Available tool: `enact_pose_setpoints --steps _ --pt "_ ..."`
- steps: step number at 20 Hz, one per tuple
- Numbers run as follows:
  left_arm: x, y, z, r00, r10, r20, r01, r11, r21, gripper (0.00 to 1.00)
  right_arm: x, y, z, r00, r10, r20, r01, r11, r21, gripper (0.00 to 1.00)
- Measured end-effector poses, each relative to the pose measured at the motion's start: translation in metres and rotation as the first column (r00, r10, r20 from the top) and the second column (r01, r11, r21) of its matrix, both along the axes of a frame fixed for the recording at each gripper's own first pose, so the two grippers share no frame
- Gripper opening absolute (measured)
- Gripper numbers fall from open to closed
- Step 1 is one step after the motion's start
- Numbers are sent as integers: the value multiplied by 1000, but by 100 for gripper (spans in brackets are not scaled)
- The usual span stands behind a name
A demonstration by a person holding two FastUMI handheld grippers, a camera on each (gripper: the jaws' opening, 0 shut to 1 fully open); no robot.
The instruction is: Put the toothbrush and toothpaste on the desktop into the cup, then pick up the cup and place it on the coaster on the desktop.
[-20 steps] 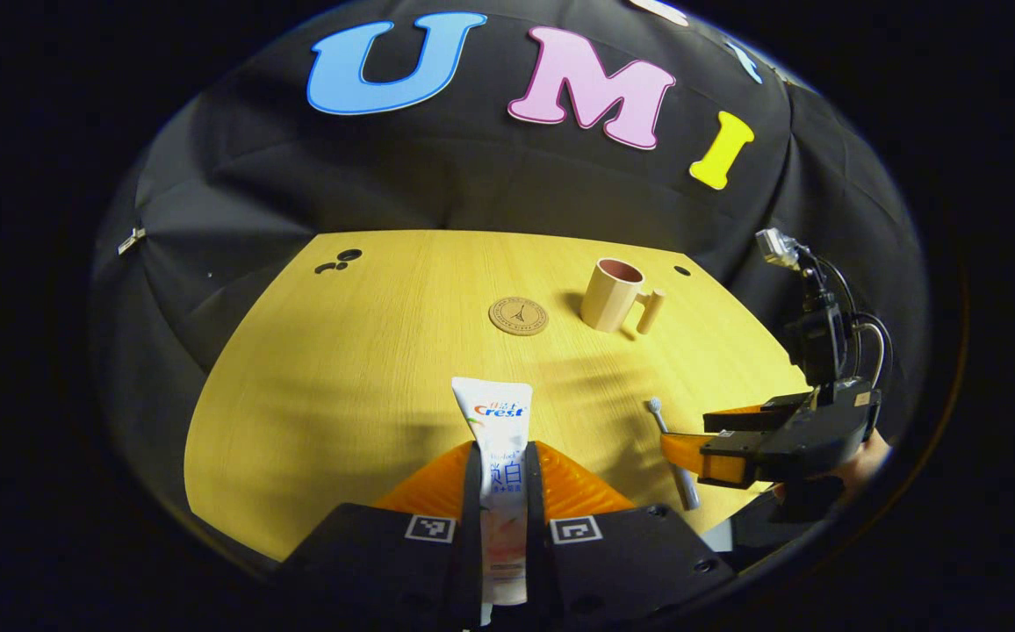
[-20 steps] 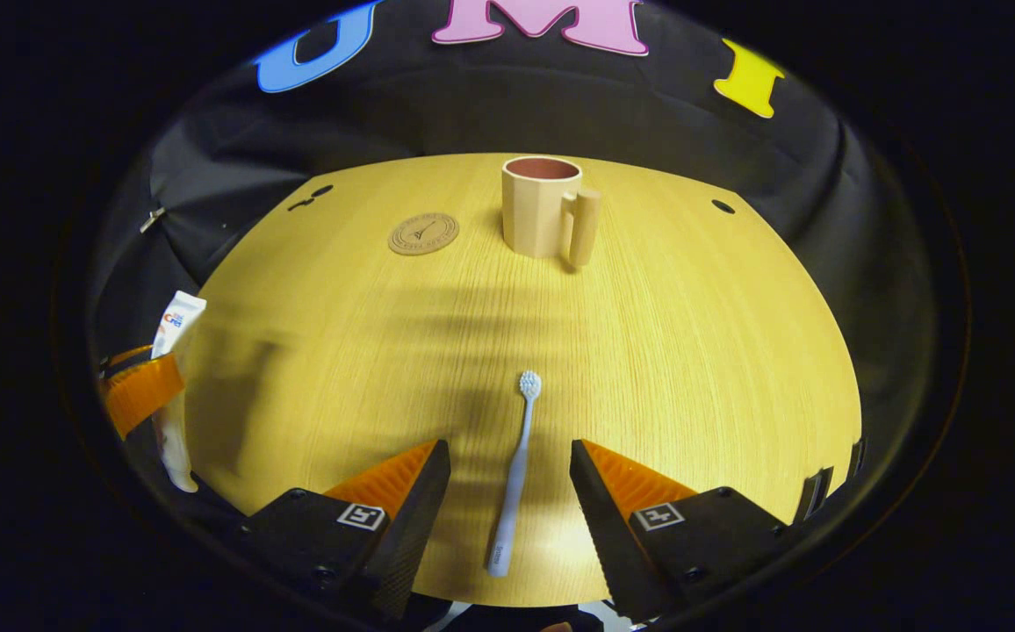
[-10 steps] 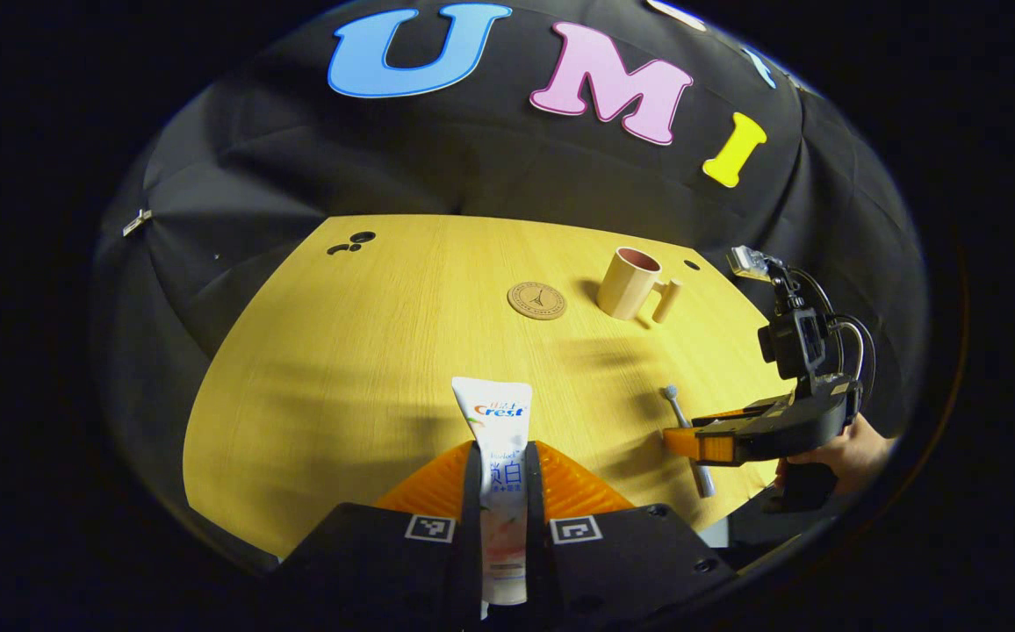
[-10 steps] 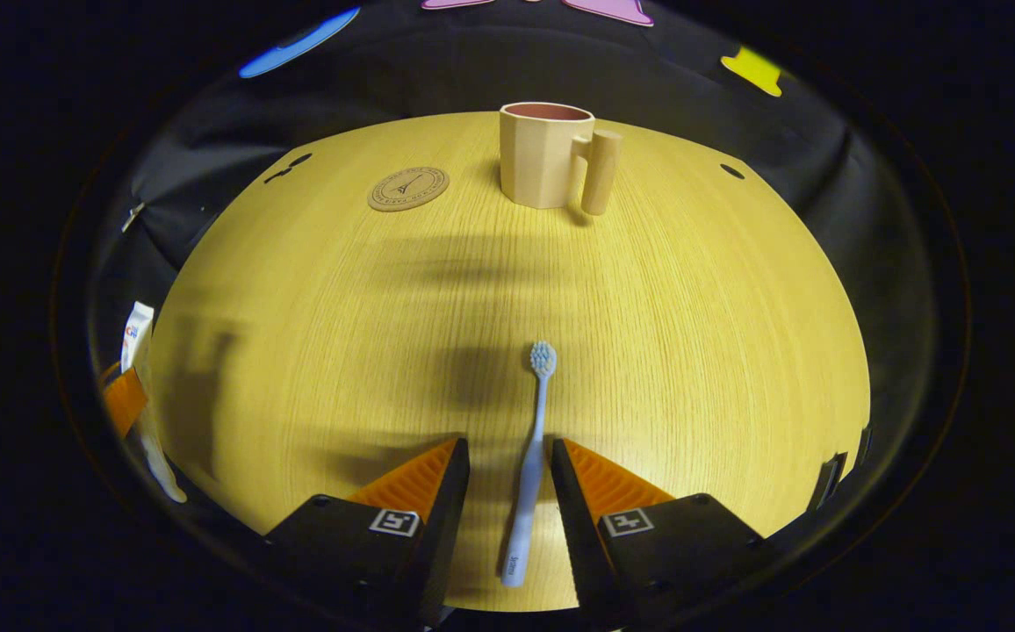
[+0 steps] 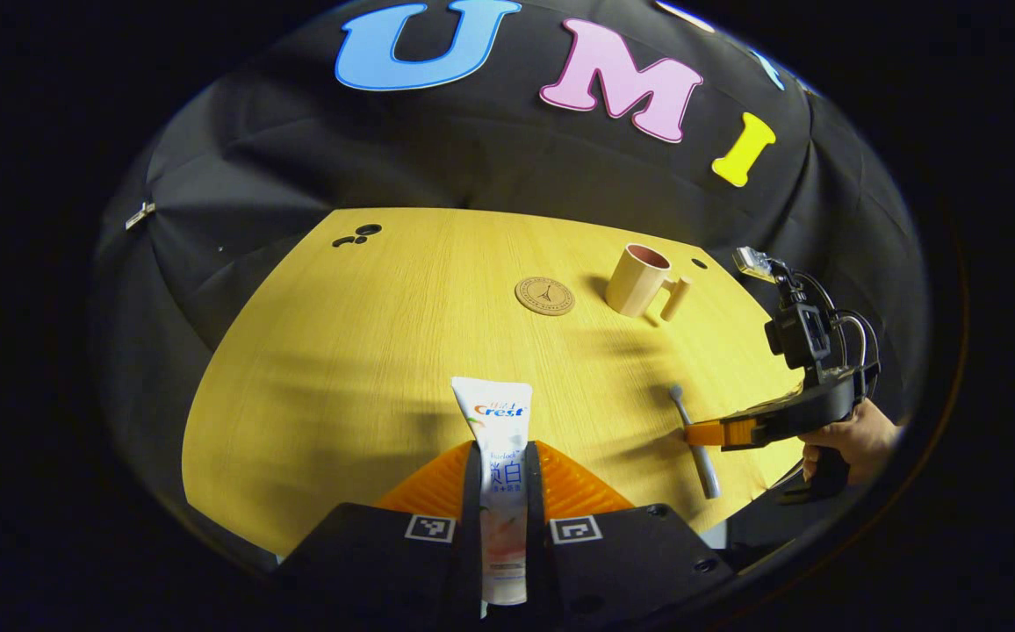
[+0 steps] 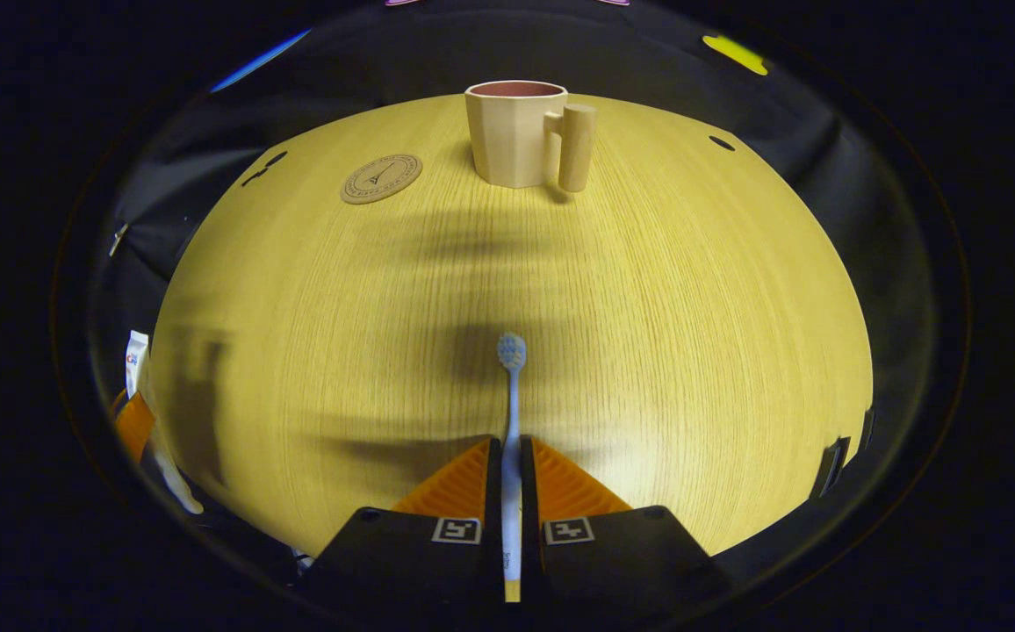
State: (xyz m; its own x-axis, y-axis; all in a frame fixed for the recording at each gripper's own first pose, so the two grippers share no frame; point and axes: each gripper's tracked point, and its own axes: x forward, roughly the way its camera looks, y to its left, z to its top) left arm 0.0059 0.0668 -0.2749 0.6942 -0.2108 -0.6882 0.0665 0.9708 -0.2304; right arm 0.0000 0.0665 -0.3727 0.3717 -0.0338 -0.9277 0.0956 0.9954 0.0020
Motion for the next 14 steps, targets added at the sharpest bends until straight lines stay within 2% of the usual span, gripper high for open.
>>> enact_pose_setpoints --steps 3,7,8,9,10,11,12,14 --pt "1 -6 5 1000 -2 9 2 1000 -5 25 -2 -3 4 999 -17 39 17 1000 14 9" --pt "12 -14 19 999 10 54 -8 999 -32 25 8 -4 28 983 -33 179 18 996 85 7" --pt "18 -16 25 997 17 74 -14 999 -44 25 13 -3 38 973 -47 225 21 993 118 7" --pt "24 -19 32 995 24 99 -18 998 -59 21 18 -3 50 959 -60 276 19 989 148 7" --pt "33 -22 41 991 30 129 -21 997 -75 29 22 -2 62 943 -64 326 8 985 170 7" --pt "41 -28 49 986 35 161 -20 996 -91 29 27 -2 74 924 -59 378 -12 983 184 7" --pt "50 -32 59 980 37 193 -17 994 -104 25 32 -3 86 905 -54 421 -30 981 190 7" --pt "70 -43 75 965 40 259 -8 993 -122 25 37 -5 106 869 -53 492 -61 975 212 7"
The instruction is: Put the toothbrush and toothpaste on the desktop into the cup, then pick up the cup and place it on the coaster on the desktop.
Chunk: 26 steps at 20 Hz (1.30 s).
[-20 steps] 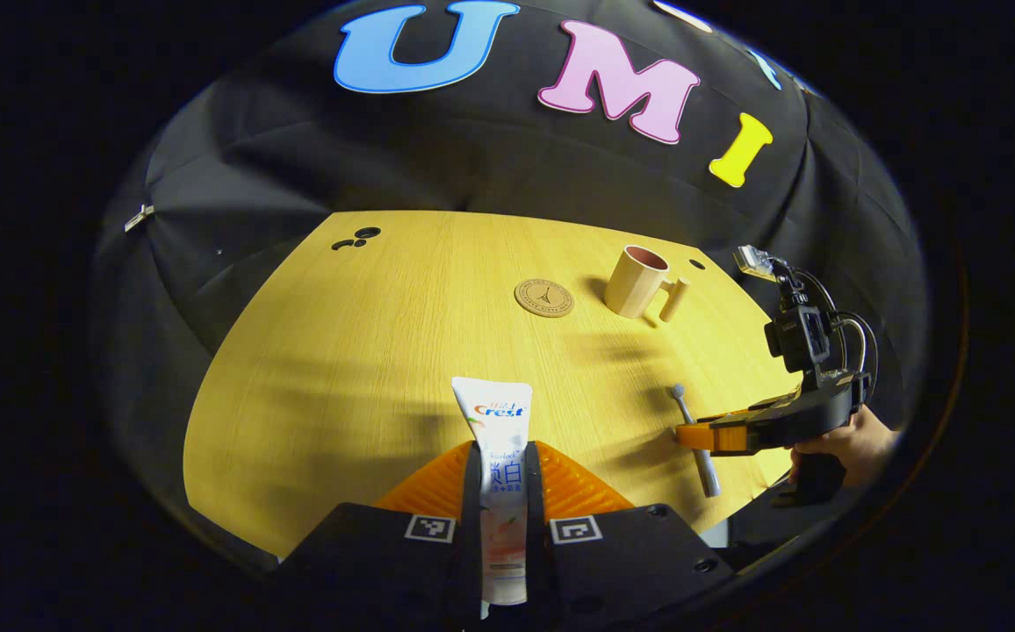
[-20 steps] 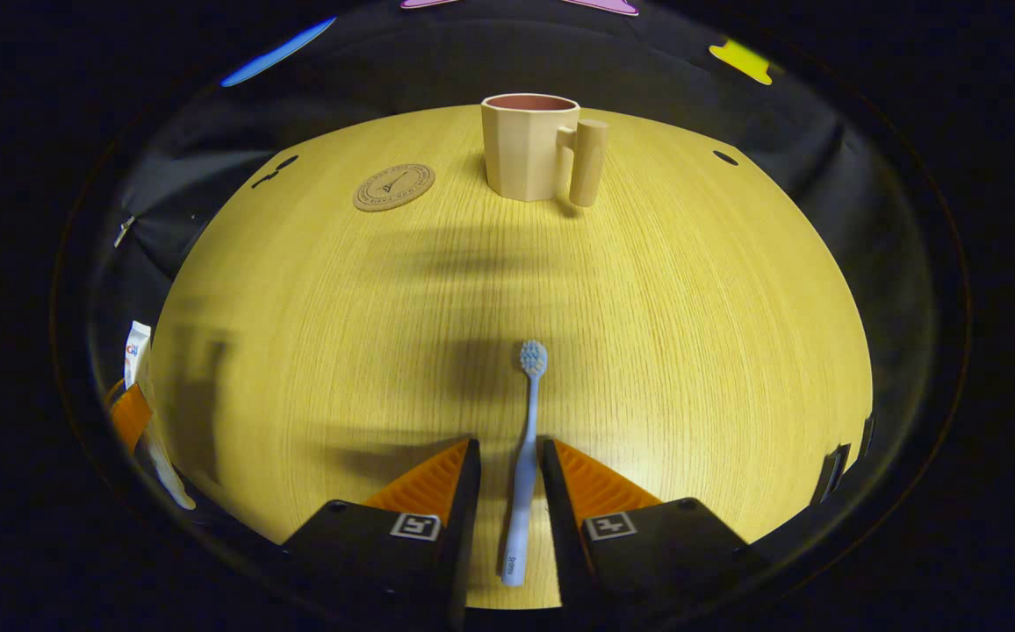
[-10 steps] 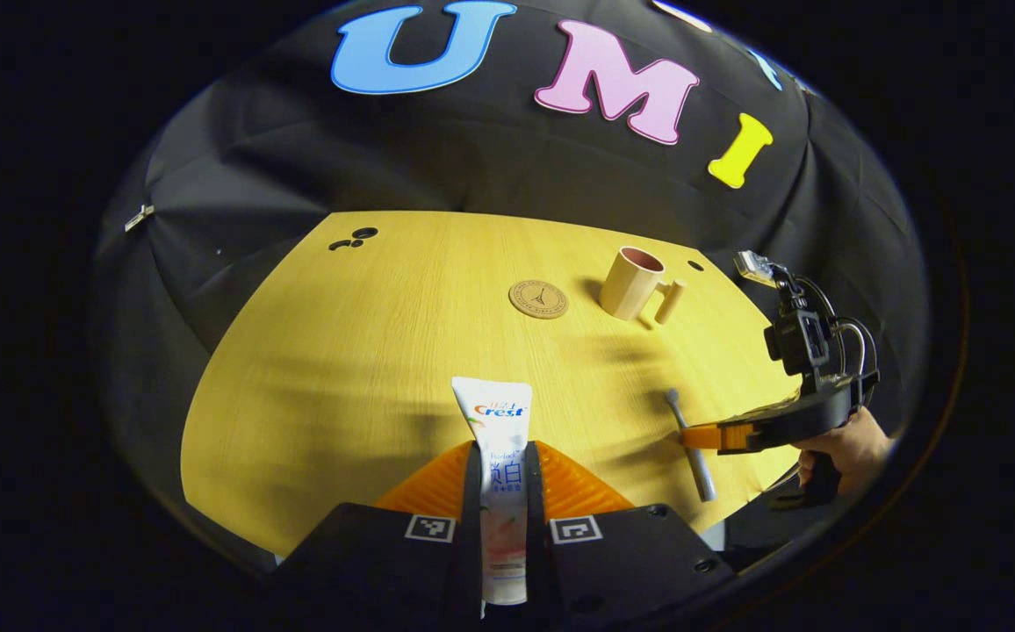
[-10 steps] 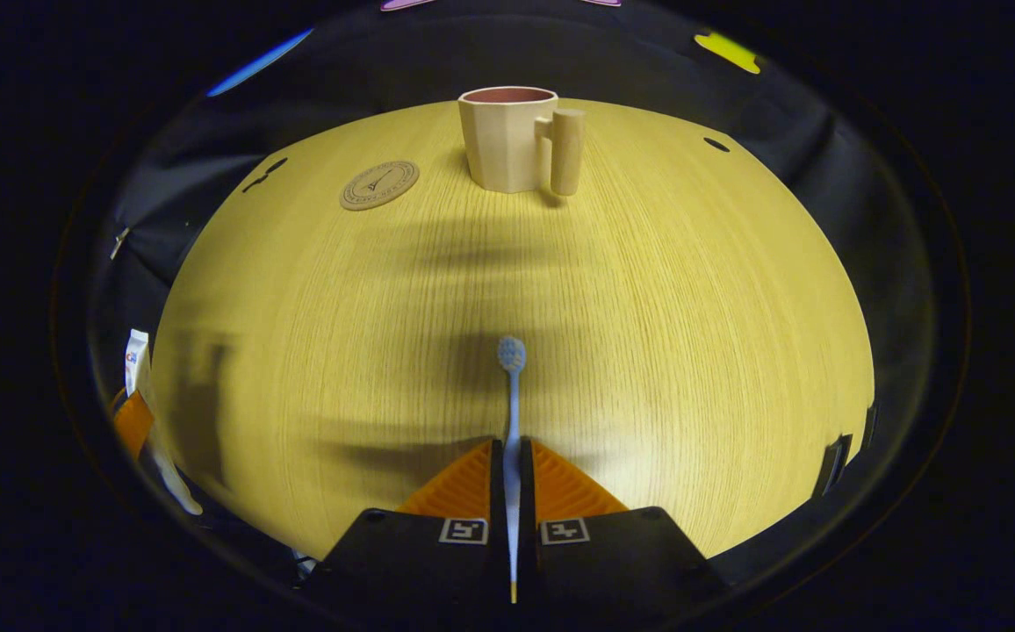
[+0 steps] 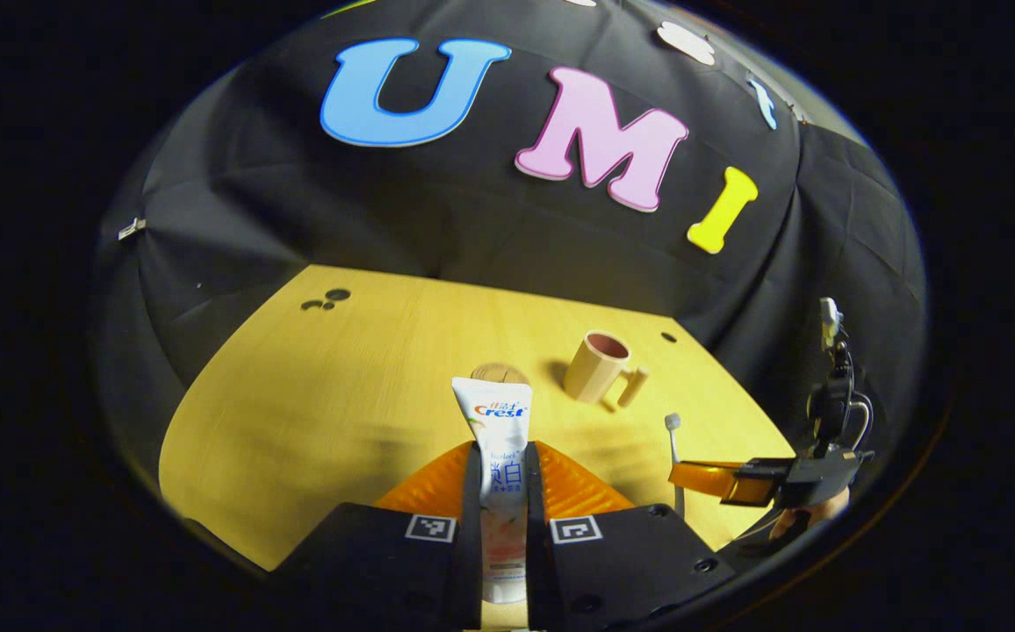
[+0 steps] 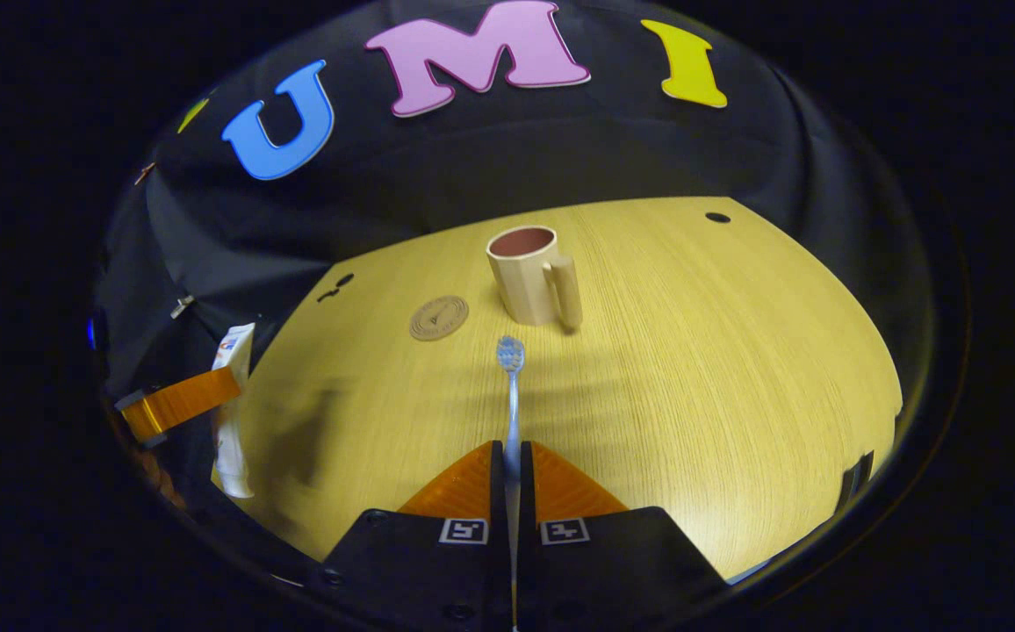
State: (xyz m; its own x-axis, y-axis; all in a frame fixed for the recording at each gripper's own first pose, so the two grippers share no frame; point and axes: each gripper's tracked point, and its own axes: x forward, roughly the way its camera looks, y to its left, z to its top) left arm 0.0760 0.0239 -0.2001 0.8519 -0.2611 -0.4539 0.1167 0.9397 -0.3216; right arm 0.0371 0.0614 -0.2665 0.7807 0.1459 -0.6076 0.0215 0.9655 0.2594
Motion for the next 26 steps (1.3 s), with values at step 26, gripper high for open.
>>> enact_pose_setpoints --steps 26 --pt "276 -170 35 894 74 442 102 928 -360 24 65 -60 28 960 -6 281 -22 995 97 7"
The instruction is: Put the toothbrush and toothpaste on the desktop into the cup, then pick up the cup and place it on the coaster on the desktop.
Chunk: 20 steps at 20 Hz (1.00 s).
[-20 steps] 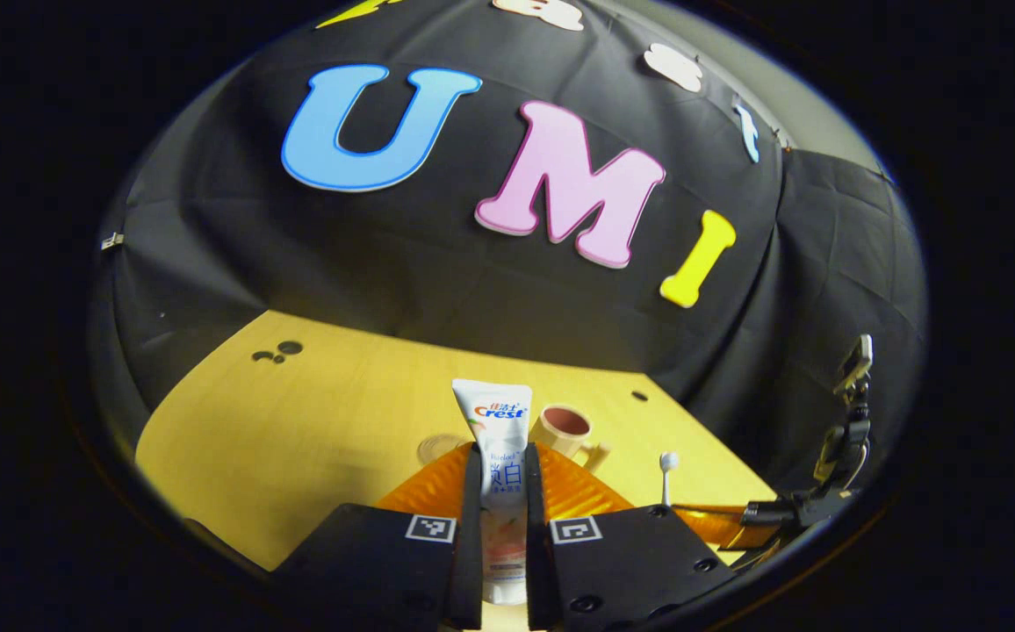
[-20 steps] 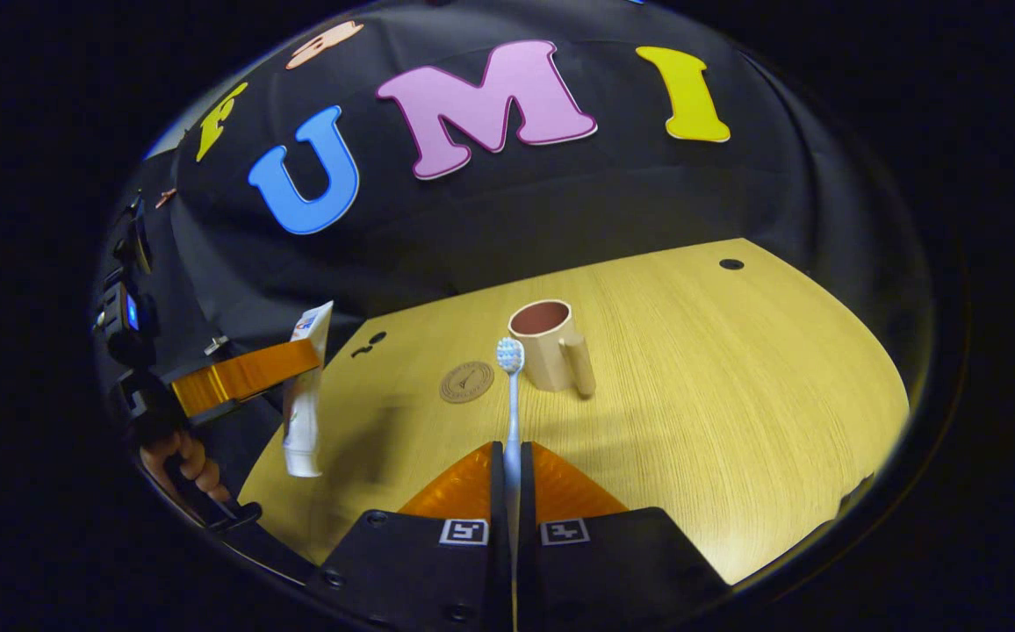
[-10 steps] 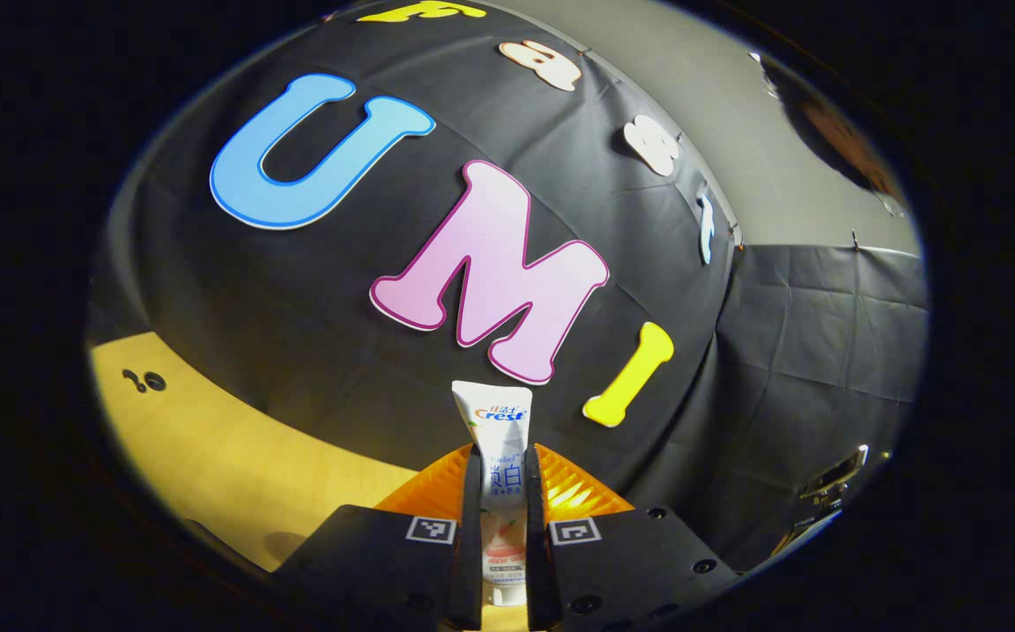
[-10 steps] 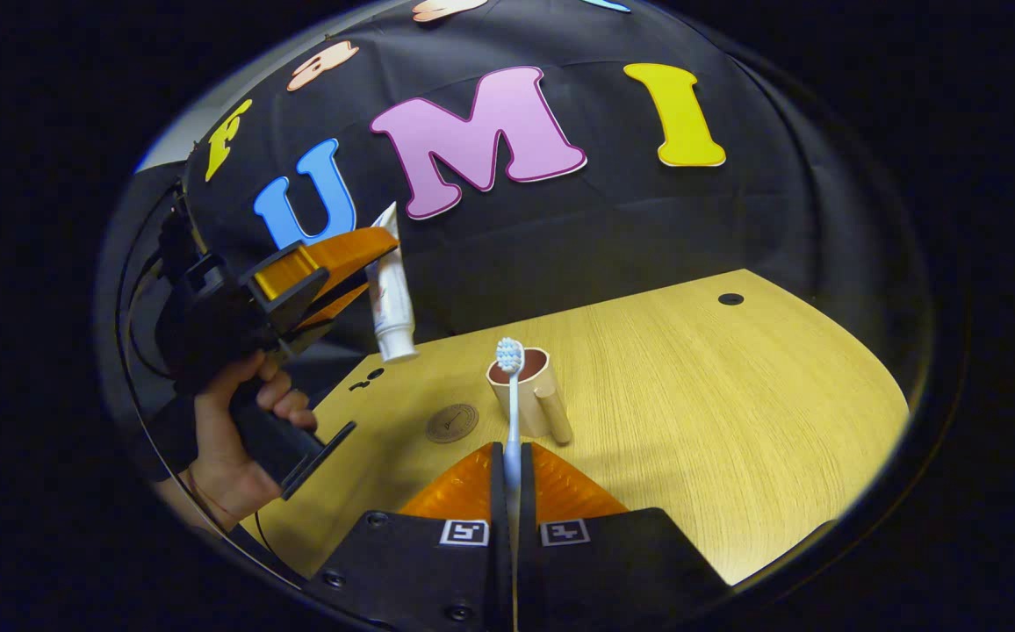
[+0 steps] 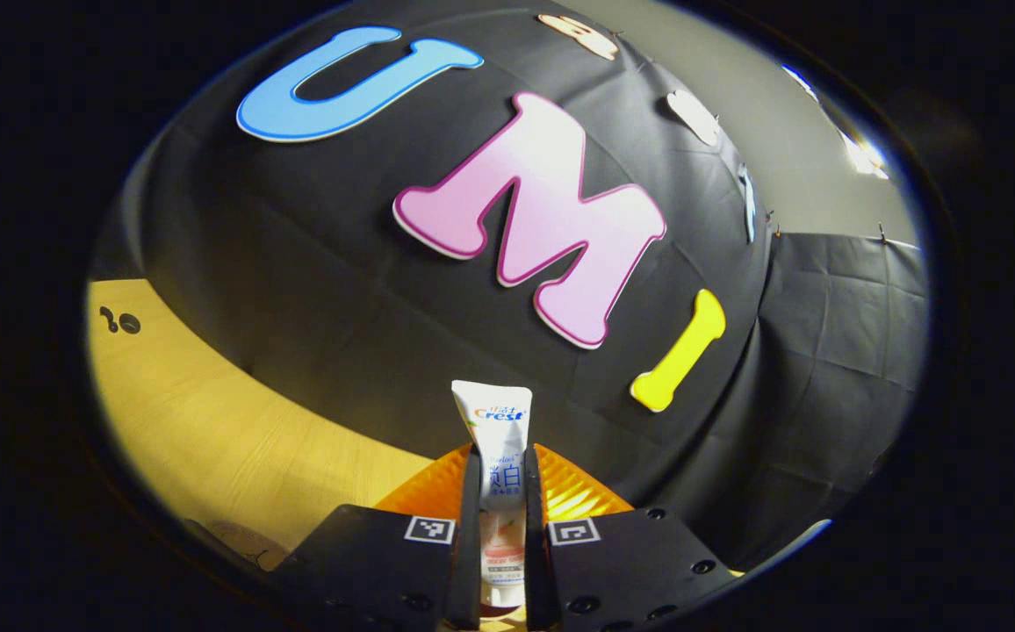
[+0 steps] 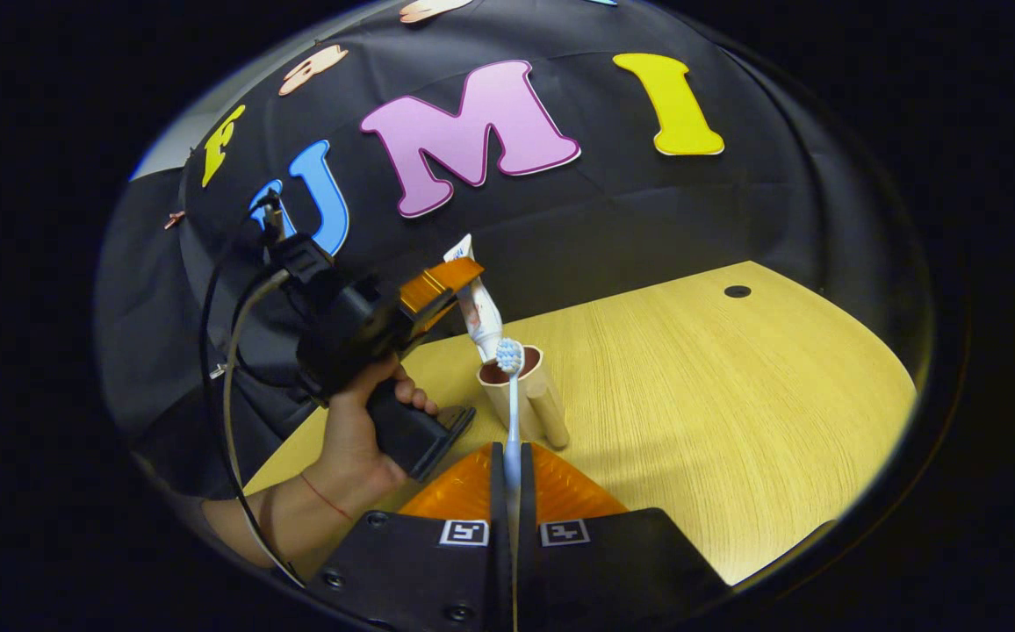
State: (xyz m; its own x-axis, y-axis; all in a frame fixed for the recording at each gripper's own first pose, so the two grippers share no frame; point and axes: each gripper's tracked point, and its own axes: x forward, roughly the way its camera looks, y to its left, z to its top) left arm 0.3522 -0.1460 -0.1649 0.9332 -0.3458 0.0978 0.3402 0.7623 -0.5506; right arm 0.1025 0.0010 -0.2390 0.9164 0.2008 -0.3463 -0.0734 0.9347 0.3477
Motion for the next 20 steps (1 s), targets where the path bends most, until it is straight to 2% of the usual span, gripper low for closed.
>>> enact_pose_setpoints --steps 9,10,11,13,14,16,17,18,19,20 --pt "-1 -7 -47 996 -18 -92 19 1000 14 27 11 -8 -6 1000 -10 -18 10 1000 18 7" --pt "-2 -7 -50 994 -25 -102 27 1000 16 34 13 -8 -6 1000 -9 -17 9 1000 24 7" --pt "-4 -9 -54 993 -32 -111 34 999 20 30 13 -7 -5 1000 -11 -16 12 1000 28 7" --pt "-10 -14 -58 992 -61 -114 65 997 29 33 19 -7 -1 1000 -17 -7 17 999 45 7" --pt "-12 -16 -62 990 -68 -121 73 996 44 25 21 -7 1 1000 -21 -4 21 998 55 7" --pt "-18 -20 -67 988 -78 -130 87 994 70 45 26 -6 5 1000 -30 5 29 997 71 7" --pt "-20 -19 -65 991 -74 -116 83 993 80 38 28 -6 8 999 -31 10 30 997 77 6" --pt "-22 -21 -61 991 -83 -108 92 992 82 41 31 -6 10 999 -34 15 33 996 81 6" --pt "-24 -21 -59 990 -90 -104 99 992 83 52 34 -6 13 999 -37 23 34 996 85 6" --pt "-25 -20 -57 991 -92 -101 101 991 89 57 35 -6 17 999 -40 30 37 995 88 6"
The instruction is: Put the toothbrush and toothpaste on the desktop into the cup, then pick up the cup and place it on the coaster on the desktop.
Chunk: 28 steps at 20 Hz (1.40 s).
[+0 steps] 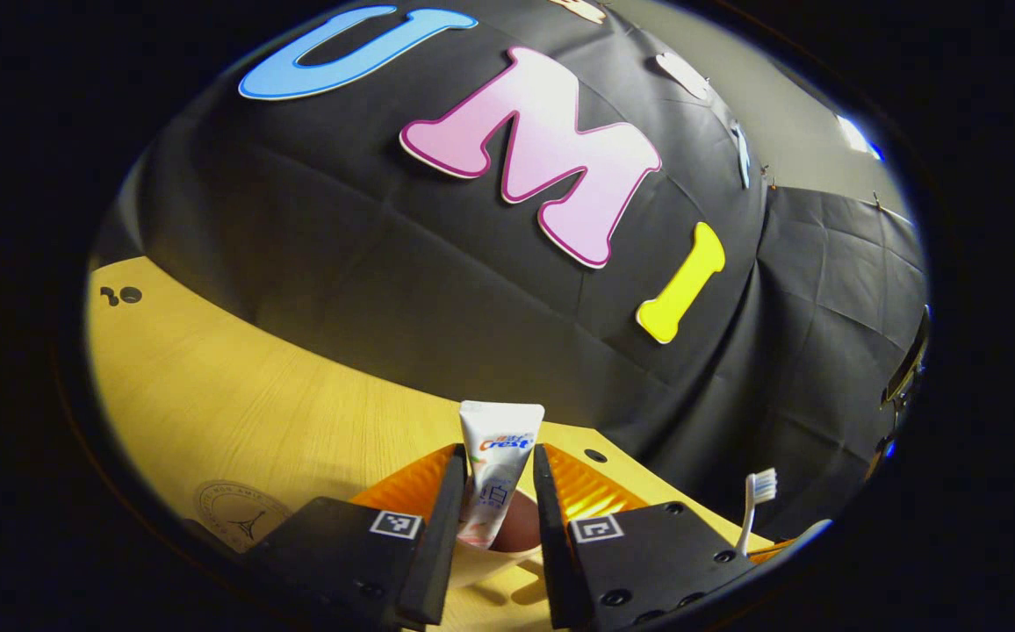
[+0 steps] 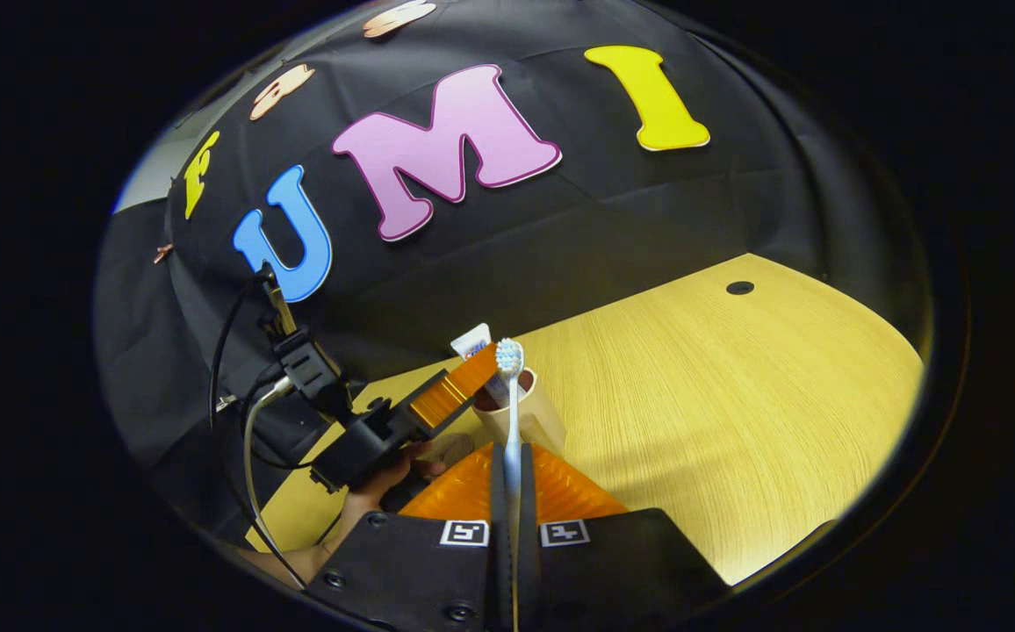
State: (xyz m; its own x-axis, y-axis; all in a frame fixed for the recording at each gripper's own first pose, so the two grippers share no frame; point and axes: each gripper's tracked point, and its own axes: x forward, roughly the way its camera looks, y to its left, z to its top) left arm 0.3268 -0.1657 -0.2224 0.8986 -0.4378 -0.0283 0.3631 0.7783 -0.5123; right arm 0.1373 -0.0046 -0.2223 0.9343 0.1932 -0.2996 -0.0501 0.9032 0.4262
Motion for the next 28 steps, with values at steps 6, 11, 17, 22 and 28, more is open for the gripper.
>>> enact_pose_setpoints --steps 6,11,17,22,28 --pt "-22 18 13 1000 5 22 -6 999 39 65 22 -1 30 997 -30 67 26 998 51 6" --pt "-52 52 12 999 34 9 -34 997 65 75 53 14 72 981 23 193 -26 1000 13 6" --pt "-94 84 -23 994 61 -89 -54 995 83 66 101 53 106 939 152 310 -133 988 -79 6" --pt "-112 106 -37 988 92 -123 -81 992 93 66 122 93 100 903 267 335 -222 960 -169 6" --pt "-111 128 -41 982 136 -132 -126 989 78 66 151 103 72 876 361 320 -220 889 -401 6"
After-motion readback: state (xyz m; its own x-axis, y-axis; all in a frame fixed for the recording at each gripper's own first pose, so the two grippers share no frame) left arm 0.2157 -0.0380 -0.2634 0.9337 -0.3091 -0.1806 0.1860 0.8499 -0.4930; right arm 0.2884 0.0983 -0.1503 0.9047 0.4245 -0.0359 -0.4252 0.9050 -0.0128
